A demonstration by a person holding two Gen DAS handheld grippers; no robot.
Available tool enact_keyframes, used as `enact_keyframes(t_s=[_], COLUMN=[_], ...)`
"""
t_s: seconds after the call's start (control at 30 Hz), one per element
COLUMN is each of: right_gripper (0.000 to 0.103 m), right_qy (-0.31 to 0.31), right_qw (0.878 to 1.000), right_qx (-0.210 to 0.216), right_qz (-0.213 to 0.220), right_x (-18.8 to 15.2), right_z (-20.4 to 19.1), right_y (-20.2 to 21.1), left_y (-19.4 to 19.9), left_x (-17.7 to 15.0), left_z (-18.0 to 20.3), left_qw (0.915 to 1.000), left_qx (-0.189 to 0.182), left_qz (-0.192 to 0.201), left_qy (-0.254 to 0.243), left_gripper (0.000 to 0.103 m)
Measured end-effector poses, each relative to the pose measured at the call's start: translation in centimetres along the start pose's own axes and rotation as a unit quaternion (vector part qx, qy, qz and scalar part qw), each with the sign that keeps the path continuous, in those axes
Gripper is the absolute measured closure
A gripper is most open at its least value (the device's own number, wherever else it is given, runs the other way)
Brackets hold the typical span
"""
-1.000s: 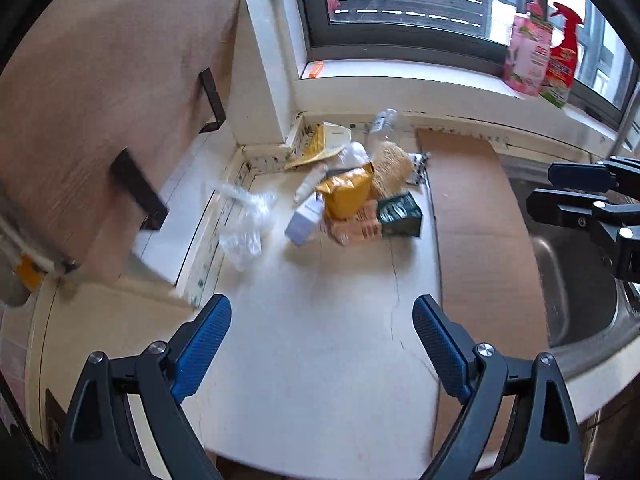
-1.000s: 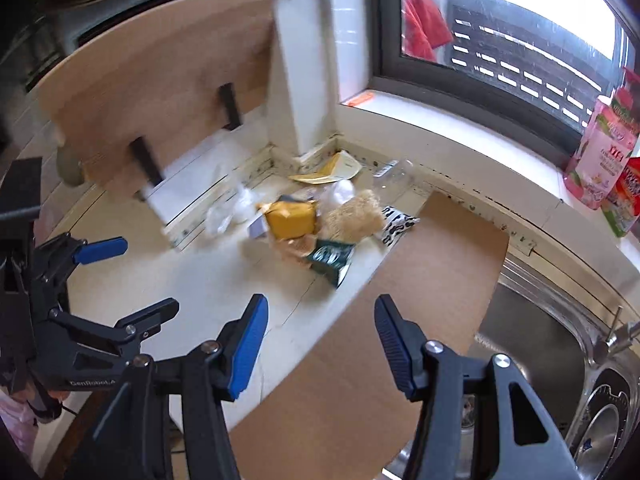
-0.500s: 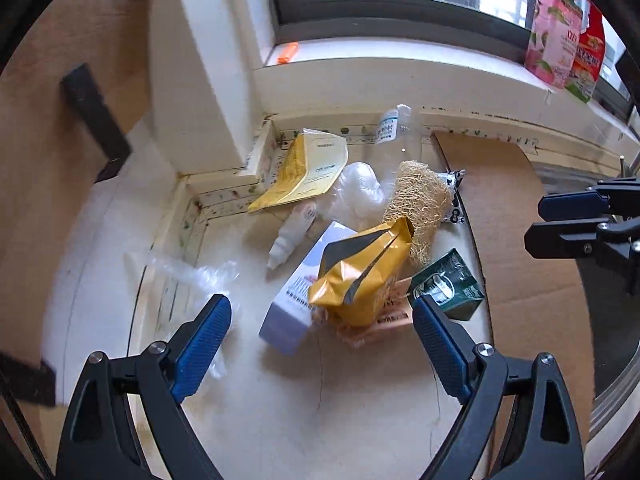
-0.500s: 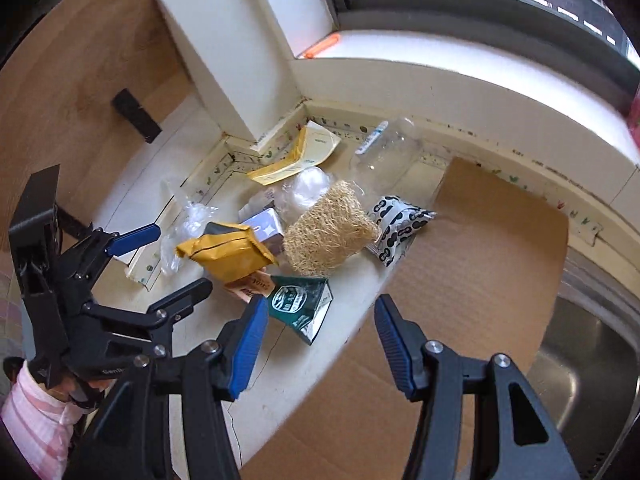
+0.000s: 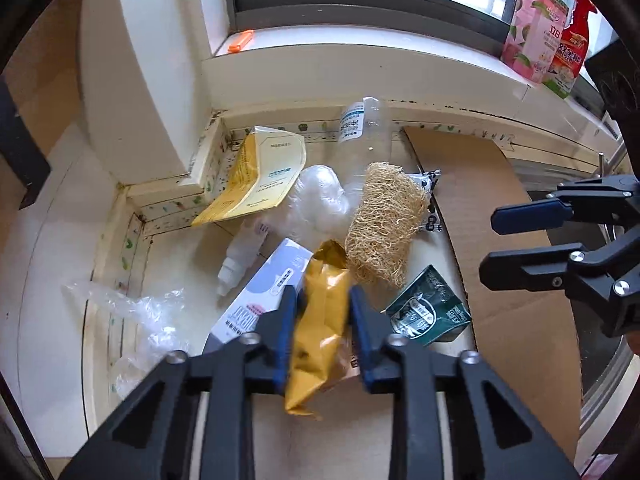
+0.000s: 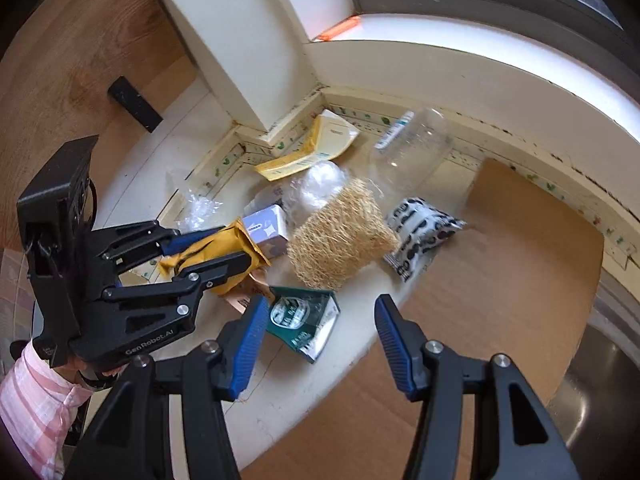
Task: Collect trash
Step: 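Grasp the yellow snack bag with the left tool while the right tool grasps the brown-green drink carton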
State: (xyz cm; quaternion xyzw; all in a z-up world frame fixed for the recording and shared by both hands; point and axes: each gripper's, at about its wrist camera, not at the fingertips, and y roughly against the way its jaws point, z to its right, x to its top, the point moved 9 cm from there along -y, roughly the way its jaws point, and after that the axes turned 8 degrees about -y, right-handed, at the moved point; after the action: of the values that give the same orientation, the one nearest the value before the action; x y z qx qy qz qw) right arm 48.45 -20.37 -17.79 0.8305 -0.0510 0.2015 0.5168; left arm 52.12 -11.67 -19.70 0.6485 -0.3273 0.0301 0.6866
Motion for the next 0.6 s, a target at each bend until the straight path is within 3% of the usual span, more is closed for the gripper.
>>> enact_keyframes(t_s=[0.2, 0.3, 0.6], right_gripper=[0.047, 0.047, 0.047], right_qy=[0.049, 0.068, 0.146], right_qw=[0.999, 0.997, 0.986], right_qx=[0.02, 0.025, -0.006], right_qz=[-0.002, -0.017, -0.076], right_x=[0.7, 0.6, -1.9], right_z=[-2.9, -3.9, -5.0], right_y=[-1.3, -2.7, -7.2], left_y=[4.3, 6.3, 9.0], left_x=[-1.5, -3.2, -10.2], left_z=[-1.8, -2.4, -1.6], left_qw=[0.997, 0.9948, 0.9928], left_qx=[0.014, 0.03, 0.034], left_qz=[0.03, 0.023, 0.011], left_qy=[0.07, 0.095, 0.114], left_gripper=[0.088, 0.088, 0.088])
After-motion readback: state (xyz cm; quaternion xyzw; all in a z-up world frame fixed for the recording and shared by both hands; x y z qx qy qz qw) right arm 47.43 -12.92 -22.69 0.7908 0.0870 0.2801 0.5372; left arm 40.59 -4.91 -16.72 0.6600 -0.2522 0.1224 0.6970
